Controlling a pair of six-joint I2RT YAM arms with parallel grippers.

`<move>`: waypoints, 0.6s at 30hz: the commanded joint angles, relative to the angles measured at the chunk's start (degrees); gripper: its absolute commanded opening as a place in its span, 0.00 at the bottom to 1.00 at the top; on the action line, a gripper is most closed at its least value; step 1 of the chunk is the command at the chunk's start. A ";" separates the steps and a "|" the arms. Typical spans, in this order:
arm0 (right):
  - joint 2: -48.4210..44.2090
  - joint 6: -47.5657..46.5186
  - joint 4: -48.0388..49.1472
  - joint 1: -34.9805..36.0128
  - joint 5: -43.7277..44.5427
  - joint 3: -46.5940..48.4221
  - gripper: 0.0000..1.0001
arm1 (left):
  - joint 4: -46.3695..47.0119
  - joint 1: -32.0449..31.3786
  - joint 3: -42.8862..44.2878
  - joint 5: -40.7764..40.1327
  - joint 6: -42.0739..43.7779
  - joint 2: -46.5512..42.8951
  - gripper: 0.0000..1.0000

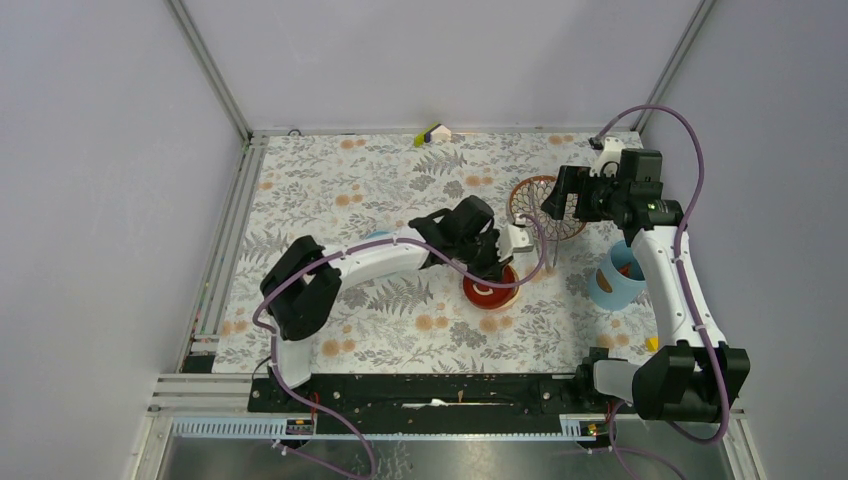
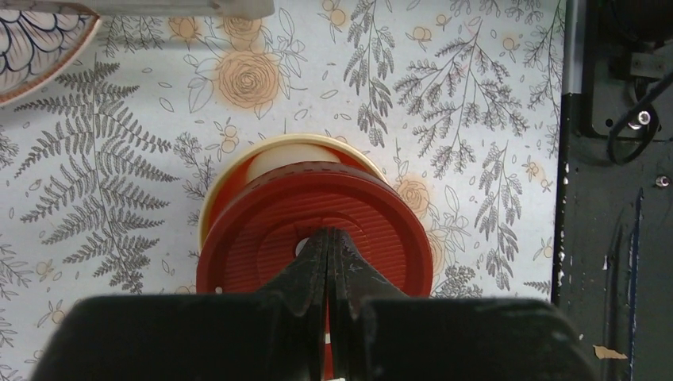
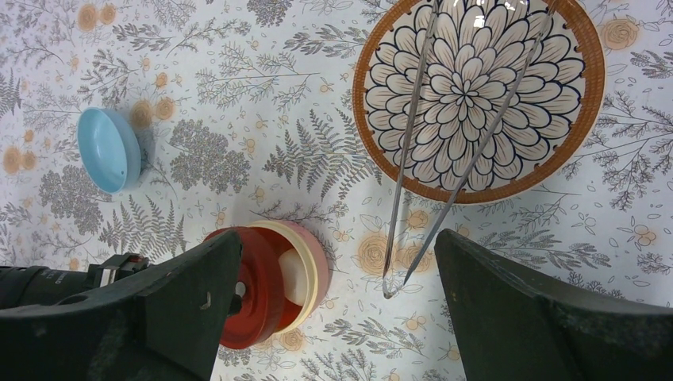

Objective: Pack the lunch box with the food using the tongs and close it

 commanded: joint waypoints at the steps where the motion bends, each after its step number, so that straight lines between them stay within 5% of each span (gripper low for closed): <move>1: -1.83 -0.01 1.06 -0.50 -0.50 0.10 0.99 | 2.34 -0.56 4.28 -0.73 -0.45 1.37 0.00; 18: -1.95 -0.45 1.06 -0.77 -0.42 -0.61 0.99 | 2.19 -1.74 7.52 -1.35 0.34 5.09 0.00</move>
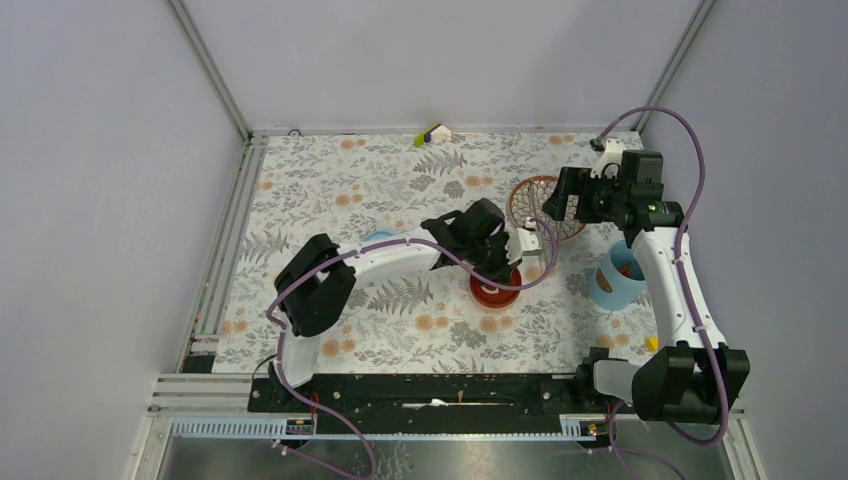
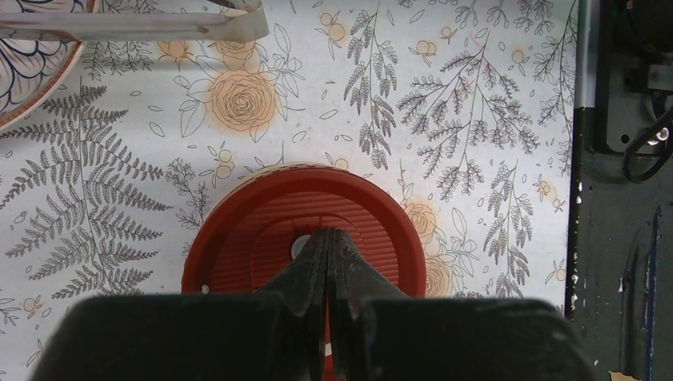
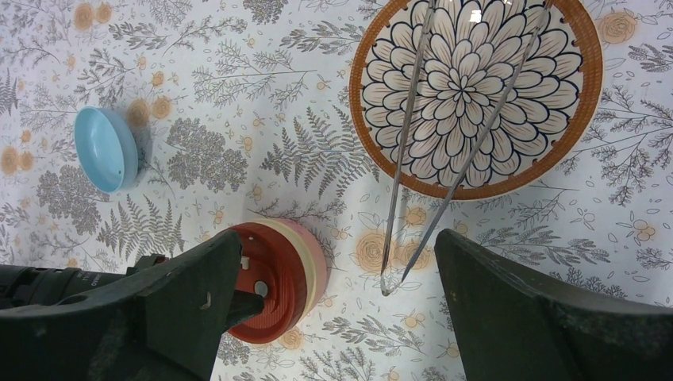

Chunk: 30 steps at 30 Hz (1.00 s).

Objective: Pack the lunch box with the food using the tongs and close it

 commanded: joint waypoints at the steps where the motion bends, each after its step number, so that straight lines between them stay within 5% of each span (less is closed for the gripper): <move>1: -1.57 -0.46 1.05 -0.36 -0.52 -0.10 0.99 | 1.86 -0.34 3.48 -0.64 0.33 0.80 0.00; 5: -1.70 -0.47 1.03 -0.36 -0.62 -0.25 0.99 | 0.36 -0.30 5.00 -0.13 0.12 2.40 0.02; 8: -1.78 -0.49 0.97 -0.36 -0.59 -0.49 0.99 | -3.85 -0.28 8.20 0.52 -0.36 4.12 0.35; 11: -1.84 -0.55 1.03 -0.37 -0.70 -0.56 0.99 | -4.46 -0.30 8.20 0.97 -1.16 3.19 0.50; 30: -0.13 0.68 0.24 -3.91 -2.77 4.14 0.99 | -7.29 -0.35 7.67 -5.37 2.17 4.01 0.71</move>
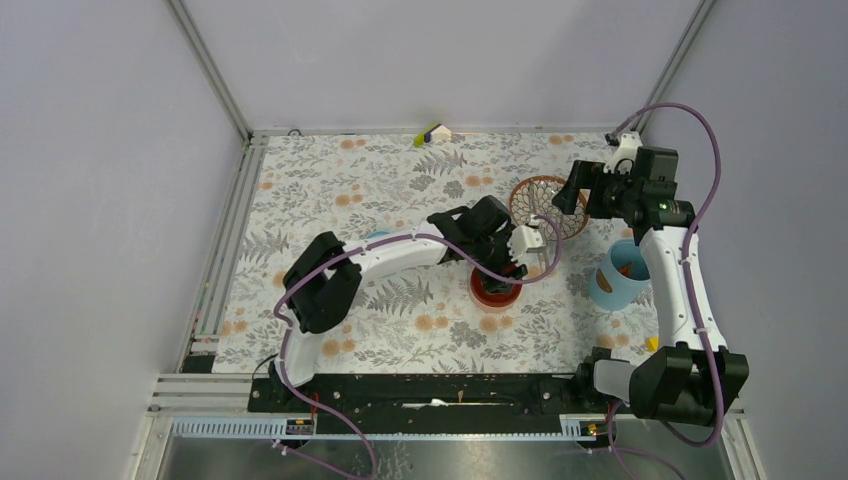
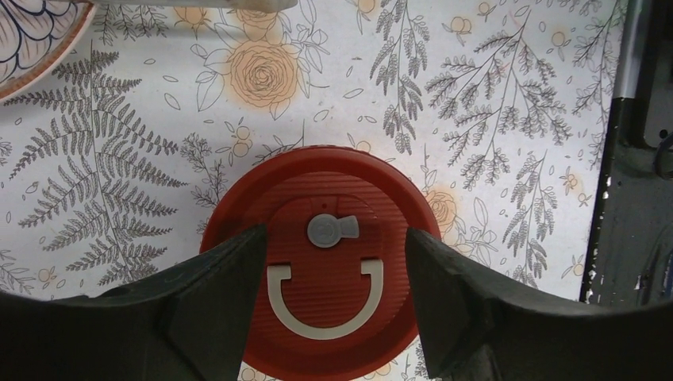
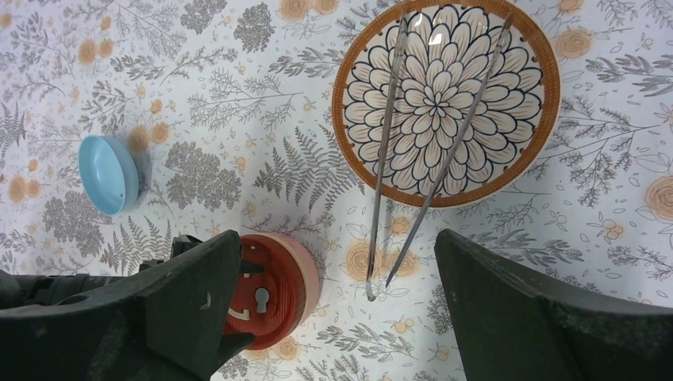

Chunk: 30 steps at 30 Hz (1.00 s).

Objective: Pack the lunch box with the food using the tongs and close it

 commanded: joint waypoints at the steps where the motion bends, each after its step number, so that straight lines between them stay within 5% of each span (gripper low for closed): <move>1: -0.10 0.30 0.35 -1.00 -1.97 2.86 0.99 | -0.21 -0.33 1.24 -2.26 2.82 1.79 0.72; 11: 0.15 0.04 0.40 -1.63 -2.51 2.69 0.99 | -7.43 -0.24 -0.14 -5.87 7.40 6.12 0.78; 30: 0.46 -0.63 0.37 -1.63 -4.83 2.11 0.99 | -13.16 2.92 -12.08 -12.85 14.44 -4.58 0.78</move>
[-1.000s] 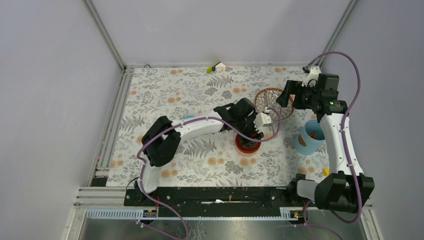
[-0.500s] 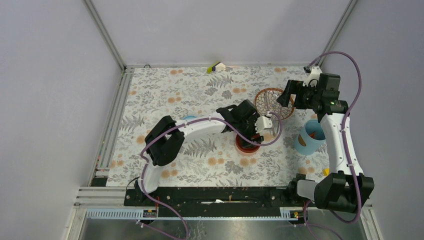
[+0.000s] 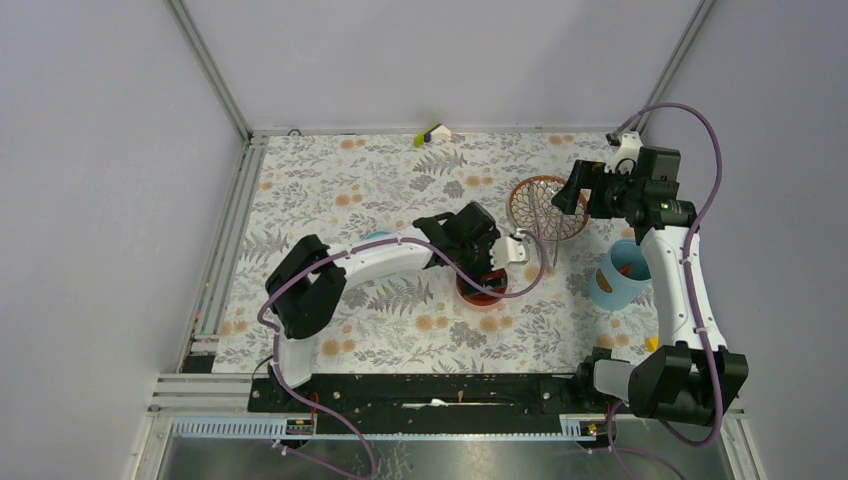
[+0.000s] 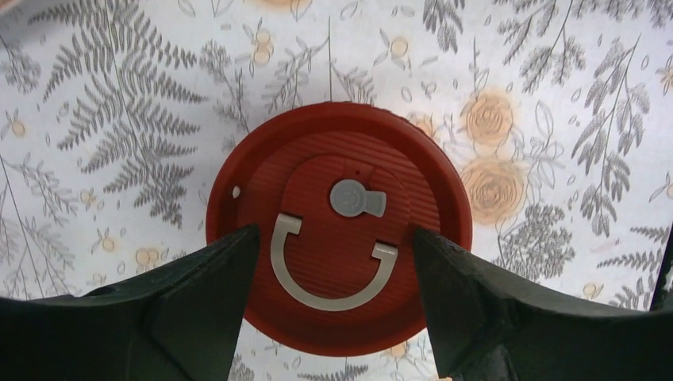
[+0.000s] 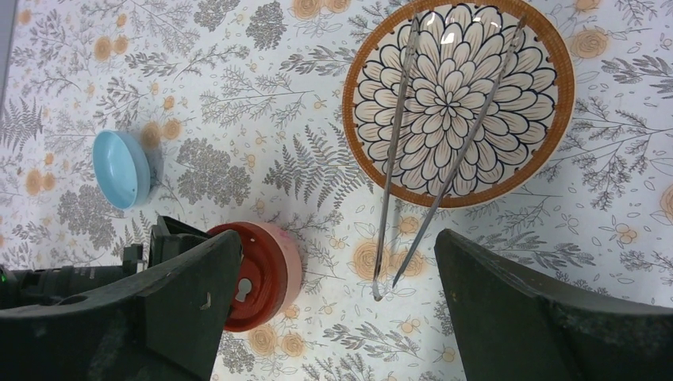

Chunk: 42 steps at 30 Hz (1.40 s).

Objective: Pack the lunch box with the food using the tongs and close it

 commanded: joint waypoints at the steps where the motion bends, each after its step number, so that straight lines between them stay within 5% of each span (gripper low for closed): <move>1: 0.37 -0.80 0.45 -0.25 -2.73 1.52 0.99 | -10.92 2.64 -5.93 -5.56 4.83 -0.92 0.78; 42: 1.95 -4.06 -2.97 -0.19 -8.64 2.67 0.99 | -24.33 19.74 -25.48 -11.93 19.47 -18.98 0.78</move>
